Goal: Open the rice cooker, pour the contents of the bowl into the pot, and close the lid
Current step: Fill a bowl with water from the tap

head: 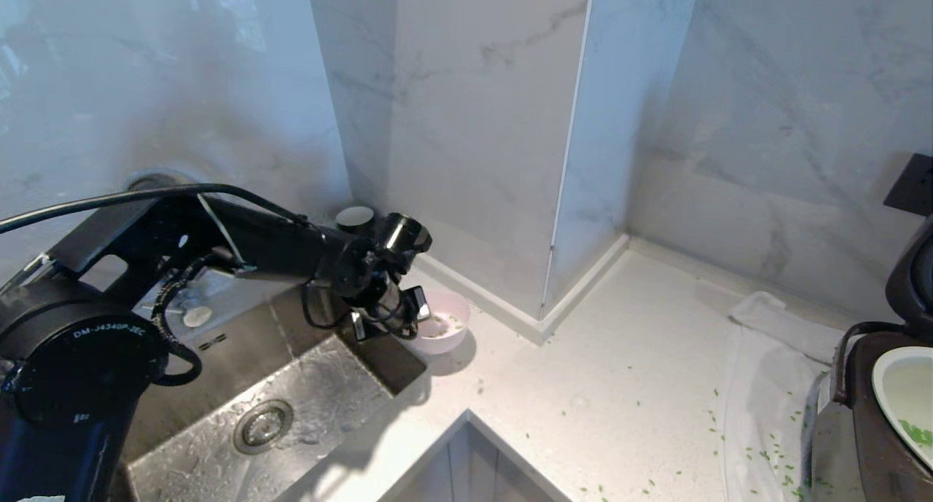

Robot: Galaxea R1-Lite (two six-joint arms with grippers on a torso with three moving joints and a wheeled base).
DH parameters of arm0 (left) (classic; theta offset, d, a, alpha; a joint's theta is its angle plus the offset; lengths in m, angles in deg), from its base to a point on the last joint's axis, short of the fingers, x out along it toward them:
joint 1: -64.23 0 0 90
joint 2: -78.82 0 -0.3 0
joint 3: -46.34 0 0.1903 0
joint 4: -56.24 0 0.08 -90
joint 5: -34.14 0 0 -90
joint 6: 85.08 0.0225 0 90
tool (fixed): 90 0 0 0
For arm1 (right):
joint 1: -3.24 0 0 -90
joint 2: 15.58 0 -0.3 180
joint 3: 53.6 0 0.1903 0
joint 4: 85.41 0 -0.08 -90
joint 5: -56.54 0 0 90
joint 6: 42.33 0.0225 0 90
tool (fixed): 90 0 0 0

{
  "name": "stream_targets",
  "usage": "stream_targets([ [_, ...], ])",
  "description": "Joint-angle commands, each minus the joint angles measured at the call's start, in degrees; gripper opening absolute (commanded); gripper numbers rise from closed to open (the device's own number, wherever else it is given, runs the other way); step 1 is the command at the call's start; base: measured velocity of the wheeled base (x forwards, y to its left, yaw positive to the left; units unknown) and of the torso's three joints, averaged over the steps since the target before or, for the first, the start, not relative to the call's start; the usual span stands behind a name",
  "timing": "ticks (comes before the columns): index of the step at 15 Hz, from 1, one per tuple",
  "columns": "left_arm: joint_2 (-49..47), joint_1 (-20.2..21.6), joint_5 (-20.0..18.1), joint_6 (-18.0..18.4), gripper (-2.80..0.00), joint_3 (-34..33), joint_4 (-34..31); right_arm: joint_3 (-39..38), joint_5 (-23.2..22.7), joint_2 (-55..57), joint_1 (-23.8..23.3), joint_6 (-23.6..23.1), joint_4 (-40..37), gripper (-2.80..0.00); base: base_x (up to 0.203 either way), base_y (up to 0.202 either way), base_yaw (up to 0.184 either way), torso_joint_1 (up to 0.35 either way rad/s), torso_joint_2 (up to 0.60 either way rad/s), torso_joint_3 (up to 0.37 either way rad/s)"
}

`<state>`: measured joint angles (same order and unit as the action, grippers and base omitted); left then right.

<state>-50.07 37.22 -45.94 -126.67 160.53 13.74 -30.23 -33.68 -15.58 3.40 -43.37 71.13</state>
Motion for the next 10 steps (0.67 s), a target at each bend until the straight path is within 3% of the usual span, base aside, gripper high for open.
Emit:
stream_targets([
  [1, 1.1, 4.6, -1.4, -0.3, -2.8, -0.8, -0.1, 0.0, 0.0, 0.1, 0.0, 0.0, 0.0, -2.8, 0.0, 0.0, 0.0, 0.0, 0.0, 0.0],
  [5, 1.1, 11.4, -3.4, 0.1, -2.8, -1.3, -0.1, 0.0, 0.0, 0.1, 0.0, 0.0, 0.0, -2.8, 0.0, 0.0, 0.0, 0.0, 0.0, 0.0],
  [10, 1.1, 19.4, -3.8, 3.6, -2.8, -5.2, 4.0, 0.0, 0.0, 0.1, 0.0, 0.0, 0.0, -2.8, 0.0, 0.0, 0.0, 0.0, 0.0, 0.0],
])
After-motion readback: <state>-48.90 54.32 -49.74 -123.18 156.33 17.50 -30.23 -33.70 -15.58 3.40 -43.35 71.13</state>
